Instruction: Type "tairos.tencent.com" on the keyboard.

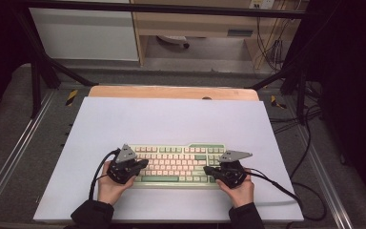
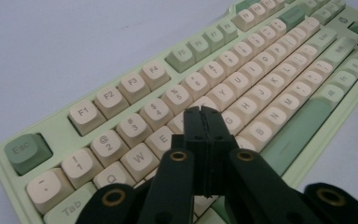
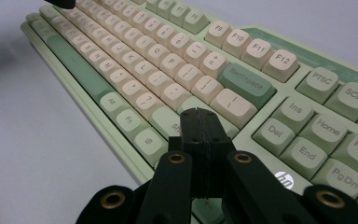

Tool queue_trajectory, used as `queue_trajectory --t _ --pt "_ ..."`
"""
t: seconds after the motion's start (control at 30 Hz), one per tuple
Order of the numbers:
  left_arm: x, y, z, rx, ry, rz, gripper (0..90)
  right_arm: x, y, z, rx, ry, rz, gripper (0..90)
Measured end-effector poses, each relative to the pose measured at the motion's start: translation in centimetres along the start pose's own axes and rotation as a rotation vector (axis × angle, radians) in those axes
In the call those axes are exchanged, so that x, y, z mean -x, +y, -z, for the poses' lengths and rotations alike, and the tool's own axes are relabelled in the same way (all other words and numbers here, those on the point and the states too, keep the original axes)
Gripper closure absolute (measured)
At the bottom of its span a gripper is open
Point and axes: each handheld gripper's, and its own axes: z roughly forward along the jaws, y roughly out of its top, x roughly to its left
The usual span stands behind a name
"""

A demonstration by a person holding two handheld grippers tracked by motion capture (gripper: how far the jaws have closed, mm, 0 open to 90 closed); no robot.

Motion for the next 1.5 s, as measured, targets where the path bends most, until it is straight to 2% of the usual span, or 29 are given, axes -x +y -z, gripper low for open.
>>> queue_trajectory --t 0.47,0.77,1.5 --pt "-1.1 0.0 -0.6 -0.002 0.035 0.033 90.0 0.0 0.0 -0.2 -0.006 0.003 0.002 90.0" --pt "-1.1 -0.1 -1.4 -0.019 0.043 0.037 90.0 0.0 0.0 -0.2 -0.01 0.004 -0.002 90.0" --pt "-1.1 -0.4 -1.9 -0.031 0.044 0.023 90.0 0.0 0.0 -0.2 -0.009 0.004 0.002 90.0"
